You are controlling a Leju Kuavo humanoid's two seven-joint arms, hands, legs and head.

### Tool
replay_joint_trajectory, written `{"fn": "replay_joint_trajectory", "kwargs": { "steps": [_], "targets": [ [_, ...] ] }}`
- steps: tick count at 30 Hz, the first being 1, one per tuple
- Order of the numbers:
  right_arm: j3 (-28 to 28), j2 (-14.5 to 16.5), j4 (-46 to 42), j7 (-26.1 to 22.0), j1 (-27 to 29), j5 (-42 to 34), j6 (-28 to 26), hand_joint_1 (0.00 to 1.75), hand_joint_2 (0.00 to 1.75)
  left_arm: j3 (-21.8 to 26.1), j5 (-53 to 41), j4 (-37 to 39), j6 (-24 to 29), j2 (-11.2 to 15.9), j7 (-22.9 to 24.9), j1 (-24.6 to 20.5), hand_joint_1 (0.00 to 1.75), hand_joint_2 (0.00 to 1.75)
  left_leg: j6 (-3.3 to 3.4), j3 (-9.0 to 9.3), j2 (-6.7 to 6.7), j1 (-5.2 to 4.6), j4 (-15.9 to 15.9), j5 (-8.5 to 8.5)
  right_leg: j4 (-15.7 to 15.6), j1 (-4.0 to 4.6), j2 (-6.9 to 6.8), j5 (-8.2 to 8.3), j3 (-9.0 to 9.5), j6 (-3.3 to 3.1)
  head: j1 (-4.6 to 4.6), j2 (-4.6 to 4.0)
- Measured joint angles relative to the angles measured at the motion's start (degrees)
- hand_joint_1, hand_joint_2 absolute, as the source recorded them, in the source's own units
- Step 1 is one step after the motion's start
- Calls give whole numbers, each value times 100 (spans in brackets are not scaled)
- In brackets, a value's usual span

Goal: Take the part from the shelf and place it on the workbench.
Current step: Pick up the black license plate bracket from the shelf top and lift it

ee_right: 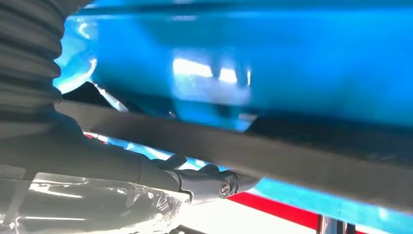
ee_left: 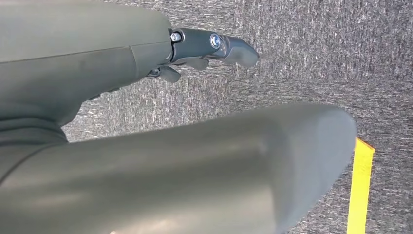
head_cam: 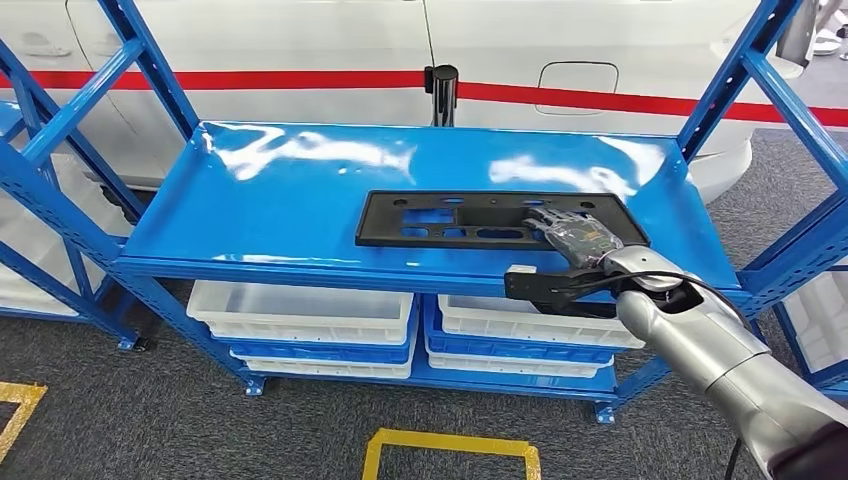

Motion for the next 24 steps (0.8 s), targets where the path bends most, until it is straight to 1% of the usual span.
{"fn": "replay_joint_trajectory", "kwargs": {
  "steps": [1, 2, 3, 4, 5, 6, 7, 8, 9, 10, 11, 12, 13, 14, 15, 16, 17, 18, 19, 20, 21, 22, 24],
  "targets": [
    [-52, 13, 11, -1, 2, 8, -8, 127, 175, 2, -2, 1, 1, -1, 9, -4, 0, 0, 23, 97, 1, -14, -210, 51, 1, 12, 3, 6, -12, 22, 3, 0],
    [-98, 18, 19, -3, 13, 15, -27, 171, 175, 2, -4, 1, 2, -2, 15, -4, 0, 0, 47, 113, 3, -33, -277, 45, -3, 20, 7, 16, -27, 50, 7, 0],
    [-147, 19, 23, -8, 31, 25, -64, 175, 175, 3, -8, 2, 2, -3, 17, -2, 0, 0, 77, 97, 11, -49, -282, 53, -17, 22, 15, 31, -37, 88, 9, -1],
    [-207, 18, 24, -15, 61, 34, -120, 175, 175, 3, -13, 2, 1, -6, 9, 1, 0, 0, 120, 101, 24, -45, -310, 78, -11, 24, 24, 36, -62, 123, 11, -1],
    [-285, 10, 19, -23, 95, 45, -208, 175, 175, 4, -15, 1, -5, -15, -32, 1, 0, 0, 166, 110, 42, -45, -342, 107, 43, 26, 28, 7, -106, 142, 20, -1],
    [-379, 5, 1, -32, 119, 56, -317, 175, 175, 5, -16, 1, -20, -24, -95, -1, 0, 0, 214, 118, 64, -42, -373, 138, 195, 32, 29, -78, -195, 139, 28, -1],
    [-476, -2, -26, -38, 136, 68, -418, 175, 175, 7, -16, 0, -32, -32, -173, -4, 0, 0, 254, 121, 88, -39, -396, 165, 475, 34, 25, -221, -335, 114, 34, -1],
    [-570, -13, -58, -45, 144, 88, -500, 175, 175, 10, -13, -1, -14, -39, -273, -9, 0, 0, 277, 108, 107, -54, -396, 175, 858, 29, 20, -401, -509, 81, 43, -1],
    [-654, -22, -93, -51, 157, 116, -547, 175, 175, 18, -2, -1, 36, -40, -384, -13, 0, 0, 296, 96, 118, -61, -395, 183, 1271, 27, 20, -566, -690, 63, 46, -1],
    [-730, -37, -124, -57, 185, 148, -564, 175, 175, 38, 21, -1, 109, -45, -519, -15, 0, 0, 301, 89, 119, -65, -394, 189, 1586, 25, 20, -671, -821, 71, 49, -1],
    [-810, -51, -159, -64, 224, 182, -569, 175, 175, 70, 51, -1, 205, -53, -684, -16, 0, 44, 300, 85, 110, -65, -391, 194, 1688, 22, 19, -684, -845, 107, 55, -1],
    [-889, -61, -197, -69, 266, 213, -573, 175, 175, 107, 79, -1, 304, -63, -845, -14, 0, 87, 295, 86, 98, -65, -387, 199, 1566, 15, 17, -617, -759, 158, 56, -1],
    [-977, -71, -245, -73, 302, 239, -581, 175, 175, 143, 101, -1, 420, -76, -1007, -14, 0, 131, 282, 86, 86, -64, -379, 202, 1220, 0, 9, -490, -563, 215, 56, -1],
    [-1068, -81, -293, -76, 328, 261, -593, 175, 175, 174, 114, -1, 543, -86, -1150, -14, 0, 175, 261, 80, 76, -71, -365, 202, 791, -18, -3, -359, -325, 262, 58, -1],
    [-1155, -95, -343, -80, 345, 281, -607, 175, 175, 206, 128, -2, 651, -93, -1265, -18, 0, 175, 233, 62, 68, -86, -332, 191, 440, -26, -5, -261, -137, 269, 57, -1],
    [-1241, -114, -393, -83, 366, 294, -620, 175, 175, 239, 143, -2, 731, -98, -1360, -21, 0, 175, 201, 41, 61, -102, -302, 184, 190, -28, -7, -195, -4, 253, 51, -1],
    [-1317, -137, -434, -86, 390, 302, -627, 175, 175, 271, 156, -2, 760, -98, -1422, -23, 0, 175, 171, 21, 58, -114, -280, 178, 89, -19, -4, -172, 48, 215, 49, -1],
    [-1383, -162, -475, -93, 417, 306, -630, 175, 175, 297, 165, -2, 745, -98, -1460, -23, 0, 175, 148, 5, 57, -117, -263, 176, 77, -5, 4, -158, 50, 167, 43, -1],
    [-1441, -188, -511, -101, 444, 306, -631, 175, 175, 314, 164, -1, 699, -98, -1480, -21, 0, 175, 129, -6, 58, -103, -259, 178, 77, -15, 4, -145, 46, 132, 40, -1],
    [-1496, -215, -551, -112, 460, 305, -632, 175, 175, 323, 159, -1, 648, -96, -1495, -19, 0, 175, 105, -26, 57, -90, -218, 143, 75, -25, 6, -134, 44, 99, 41, -1],
    [-1549, -238, -594, -125, 468, 303, -632, 175, 175, 329, 151, -1, 605, -96, -1505, -19, 0, 175, 73, -85, 56, -77, -85, 47, 71, -40, 8, -123, 43, 67, 36, -1],
    [-1598, -258, -635, -135, 473, 298, -632, 175, 175, 333, 139, -1, 586, -97, -1515, -20, 0, 175, 38, -191, 54, -64, 154, -103, 68, -54, 9, -115, 43, 42, 33, -1],
    [-1666, -289, -689, -155, 486, 291, -632, 175, 175, 336, 124, -1, 593, -103, -1533, -19, 0, 175, -22, -537, 52, -43, 913, -482, 69, -41, 10, -113, 38, 18, 29, -1]
  ]
}}
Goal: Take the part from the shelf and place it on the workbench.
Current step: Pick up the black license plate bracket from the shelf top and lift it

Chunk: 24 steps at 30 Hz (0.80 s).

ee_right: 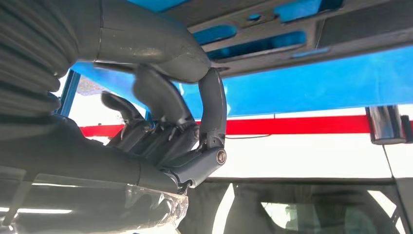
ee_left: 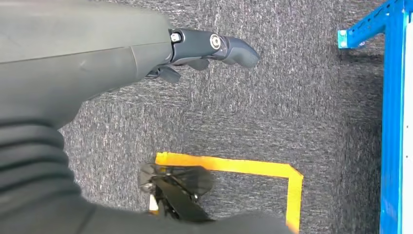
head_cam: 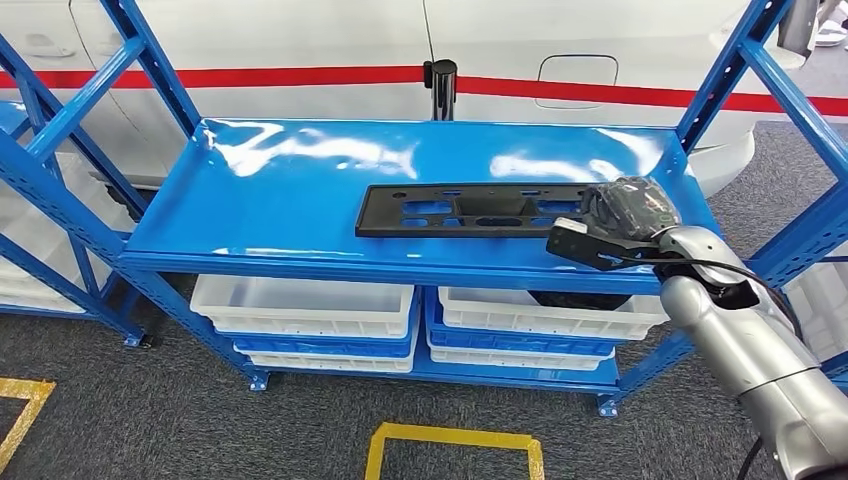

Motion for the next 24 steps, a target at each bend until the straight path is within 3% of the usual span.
{"fn": "replay_joint_trajectory", "kwargs": {
  "steps": [2, 3, 5, 7, 8, 11, 13, 15, 17, 18, 19, 21, 23, 24],
  "targets": [
    [-32, -19, -26, -12, 30, -2, 0, 175, 175, 4, -4, 0, 7, -3, -5, 3, 0, 175, -12, -256, 0, 15, 513, -140, 1, 17, 0, -2, -1, -2, 1, 0],
    [-46, -26, -37, -15, 45, -2, 0, 175, 175, 5, -4, 0, 9, -4, -6, 4, 0, 175, 1, -253, -1, 16, 484, -65, 2, 24, 2, -3, 0, -2, 1, 0],
    [-84, -37, -71, -20, 58, -3, 0, 175, 175, 6, -5, -1, 12, -3, -11, 3, 0, 175, 75, 69, -14, 8, -197, 321, 0, 32, 8, -4, 7, -1, 0, 1],
    [-116, -48, -103, -23, 56, -4, 0, 175, 175, 8, -8, -5, 17, 3, -20, -2, 0, 175, 156, 423, -27, -23, -915, 576, -1, 56, 13, -7, 2, 10, 4, 1],
    [-126, -54, -111, -25, 58, -4, 0, 175, 175, 10, -9, -7, 19, 5, -25, -3, 0, 175, 182, 501, -29, -44, -1078, 605, -5, 63, 12, -8, -4, 21, 6, 0],
    [-152, -69, -132, -27, 69, -4, -2, 175, 175, 34, -12, -10, 35, 2, -32, -5, 0, 175, 243, 540, -18, -73, -1183, 626, -18, 77, -1, -14, -19, 103, 6, 0],
    [-177, -94, -151, -27, 65, -3, -3, 175, 175, 55, -12, -11, 36, -5, -23, -9, 0, 175, 303, 586, -10, -55, -1270, 679, 273, 95, -13, -167, -166, 110, 14, 0],
    [-185, -120, -157, -27, 79, 2, -1, 175, 175, 64, -8, -11, -9, -10, 14, -12, 0, 175, 335, 597, -10, -50, -1294, 694, 1001, 95, -18, -481, -533, 59, 21, 0],
    [-184, -129, -158, -30, 119, 8, 4, 175, 175, 74, -4, -10, -61, -11, 63, -11, 0, 175, 343, 591, -16, -60, -1291, 692, 1604, 92, -18, -666, -852, 70, 26, 0],
    [-184, -131, -158, -32, 135, 9, 7, 175, 175, 80, -3, -9, -79, -14, 84, -10, 0, 175, 342, 591, -20, -63, -1289, 692, 1615, 92, -19, -628, -865, 109, 30, 0],
    [-186, -131, -159, -34, 141, 9, 7, 170, 175, 85, -4, -9, -88, -16, 101, -10, 0, 175, 339, 594, -23, -64, -1286, 691, 1393, 90, -20, -508, -759, 160, 31, 0],
    [-194, -131, -165, -37, 129, 9, 7, 82, 175, 89, -10, -9, -97, -21, 133, -13, 0, 175, 316, 595, -29, -81, -1263, 678, 565, 83, -29, -187, -339, 241, 37, 0],
    [-210, -130, -181, -39, 115, 7, 8, 0, 175, 93, -14, -9, -110, -21, 164, -16, 0, 175, 273, 576, -33, -113, -1223, 654, 30, 83, -27, -2, -69, 204, 27, 1],
    [-220, -128, -187, -42, 112, 4, 10, 0, 175, 95, -14, -9, -123, -21, 177, -16, 0, 175, 248, 564, -34, -125, -1207, 646, -47, 90, -24, 24, -31, 163, 21, 1]
  ]
}}
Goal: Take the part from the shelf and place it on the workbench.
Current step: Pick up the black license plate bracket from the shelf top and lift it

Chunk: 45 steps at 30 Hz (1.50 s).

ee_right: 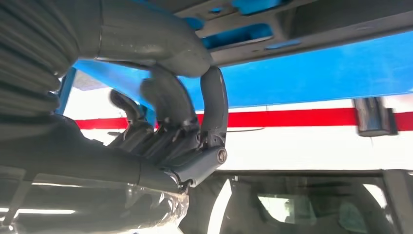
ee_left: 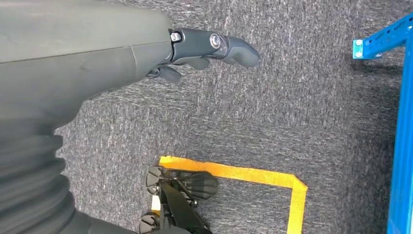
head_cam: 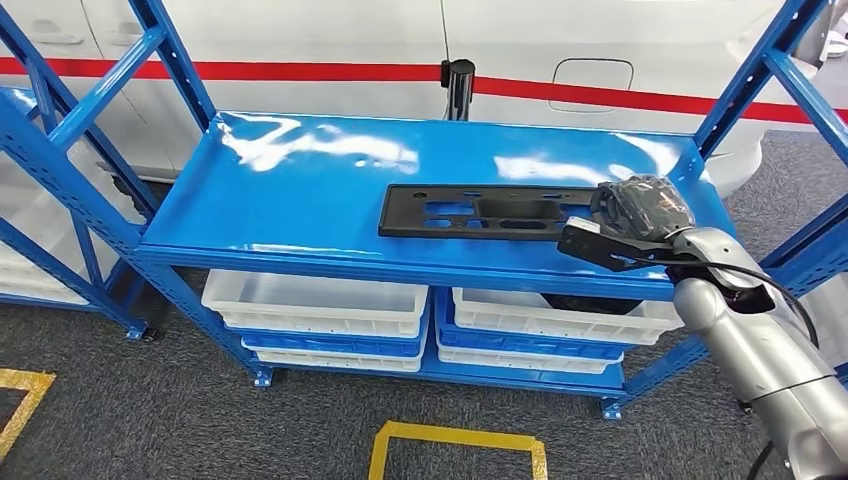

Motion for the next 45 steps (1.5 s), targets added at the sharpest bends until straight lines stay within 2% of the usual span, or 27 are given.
{"fn": "replay_joint_trajectory", "kwargs": {
  "steps": [2, 4, 5, 7, 8, 9, 10, 12, 13, 15, 18, 21, 27, 30, 35, 45],
  "targets": [
    [-25, 3, -16, -5, -5, -12, 29, 0, 175, 2, 1, -1, -19, 4, 23, 0, 0, 175, -47, -13, -2, 20, 24, -15, 3, -23, 6, 21, -3, -74, -10, 0],
    [-48, 4, -44, -7, -42, -40, 111, 0, 175, 4, 1, -2, -14, 8, 42, 0, 0, 175, -127, -113, -9, 49, 257, -184, -7, -60, 6, 38, 8, -137, -23, 0],
    [-55, 6, -57, -8, -67, -58, 161, 0, 175, 5, 0, -2, -20, 9, 49, 0, 0, 175, -171, -236, -13, 69, 532, -348, -8, -68, 6, 41, 10, -161, -31, 0],
    [-60, 9, -67, -9, -110, -87, 236, 0, 175, 7, -13, -2, -32, 4, 55, 5, 0, 175, -238, -599, -14, 112, 1299, -706, -7, -62, 5, 40, 7, -190, -43, 0],
    [-58, 8, -67, -9, -122, -98, 262, 0, 175, 7, -23, -2, -25, 4, 50, 9, 0, 175, -257, -736, -13, 131, 1568, -782, -6, -59, 5, 39, 7, -190, -43, 0],
    [-56, 7, -67, -9, -129, -106, 278, 0, 175, 8, -33, -2, 1, 4, 58, 12, 0, 175, -266, -786, -13, 145, 1653, -755, -6, -59, 5, 38, 9, -189, -44, 0],
    [-54, 7, -67, -9, -137, -112, 291, 0, 175, 9, -42, -2, 37, 5, 99, 13, 0, 175, -262, -717, -12, 153, 1492, -620, -5, -60, 6, 37, 13, -188, -43, 0],
    [-51, 13, -68, -9, -167, -120, 299, 0, 175, 12, -48, -2, 103, 8, 256, 9, 0, 175, -219, -350, -14, 156, 736, -242, -6, -63, 9, 36, 22, -185, -45, 0],
    [-50, 16, -69, -9, -190, -124, 299, 0, 175, 15, -50, -2, 125, 9, 336, 5, 0, 175, -192, -176, -14, 146, 385, -115, -4, -47, 11, 32, 18, -174, -42, 0],
    [-39, 25, -69, -8, -228, -126, 301, 0, 175, 22, -56, -1, 140, 9, 410, 2, 0, 175, -165, -14, -17, 122, 49, -38, 4, 4, 13, 16, 2, -147, -36, 0],
    [-13, 33, -68, -8, -253, -126, 311, 0, 175, 38, -61, 2, 98, 2, 426, 2, 0, 175, -174, -9, -26, 62, 29, -23, 18, 52, 2, -4, -7, -113, -33, -1],
    [10, 36, -67, -7, -267, -119, 314, 0, 175, 48, -66, 2, 54, 2, 437, 2, 0, 175, -114, -20, -37, 1, 32, -17, 5, 19, -7, 11, 0, -57, -36, 0],
    [51, 44, -67, -7, -298, -151, 365, 0, 175, 51, -125, 2, -27, 2, 460, 1, 0, 175, -60, -35, -40, -23, 32, -8, -39, -5, -7, 41, 8, -13, -32, -1],
    [76, 39, -67, 15, -339, -131, 511, 0, 175, 51, -137, 2, -29, 2, 480, 0, 0, 175, -45, -37, -39, -32, 33, -5, -46, -13, -7, 48, 9, -2, -33, 0],
    [216, -4, -27, 68, -497, -240, 1088, 0, 175, 54, -172, 2, -29, 2, 507, 0, 0, 175, -34, -38, -39, -38, 33, 0, -46, -17, -6, 57, 7, 12, -35, -1],
    [833, -16, 273, 146, -784, -255, 1332, 0, 175, 124, -260, 2, -12, 2, 502, -1, 0, 175, -32, -36, -36, -29, 32, 3, -45, -11, -6, 58, 7, 14, -34, 0]
  ]
}}
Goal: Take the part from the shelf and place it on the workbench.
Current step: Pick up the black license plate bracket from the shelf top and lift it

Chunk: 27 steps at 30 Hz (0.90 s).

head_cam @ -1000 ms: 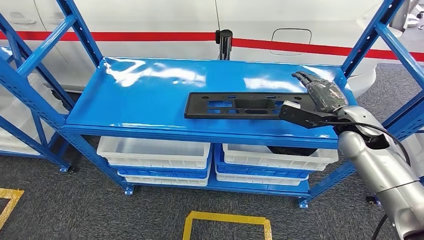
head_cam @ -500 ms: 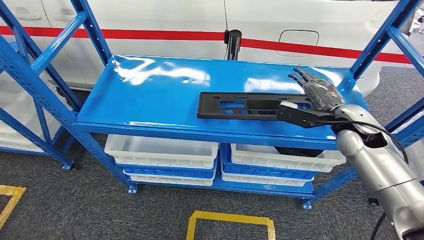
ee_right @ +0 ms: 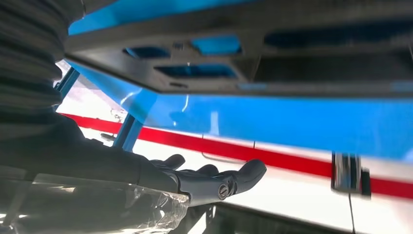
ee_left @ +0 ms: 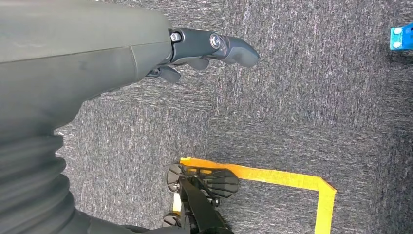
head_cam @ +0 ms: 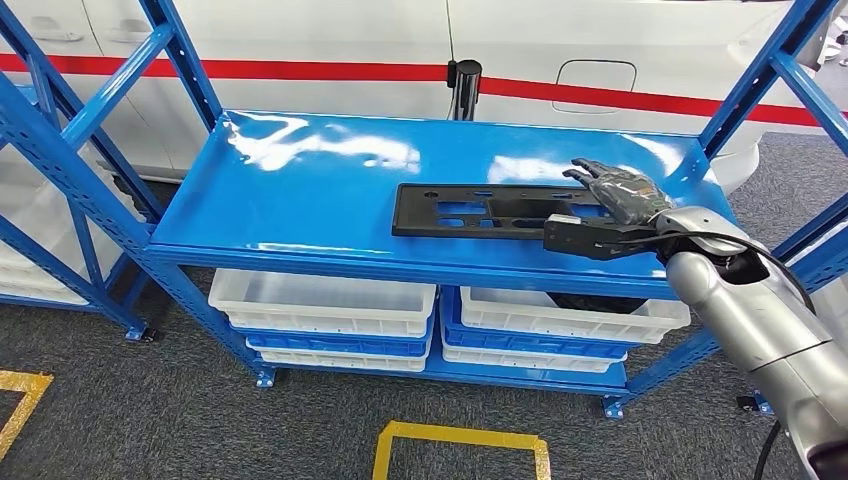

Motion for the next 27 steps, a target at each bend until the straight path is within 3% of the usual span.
{"fn": "replay_joint_trajectory", "kwargs": {
  "steps": [15, 27],
  "targets": [
    [520, -32, 292, 72, -198, -54, -50, 0, 175, 19, -58, -2, 10, 1, -9, -1, 0, 175, 0, -1, 0, -1, 0, 0, 0, -1, 0, 0, 0, 0, 0, 0],
    [695, 409, 1166, 192, -269, 163, -1011, 0, 175, 27, -109, 0, 15, 0, -57, -2, 0, 175, 0, -1, 2, 0, 0, 1, 1, 1, 1, 0, 1, 0, 0, 1]
  ]
}}
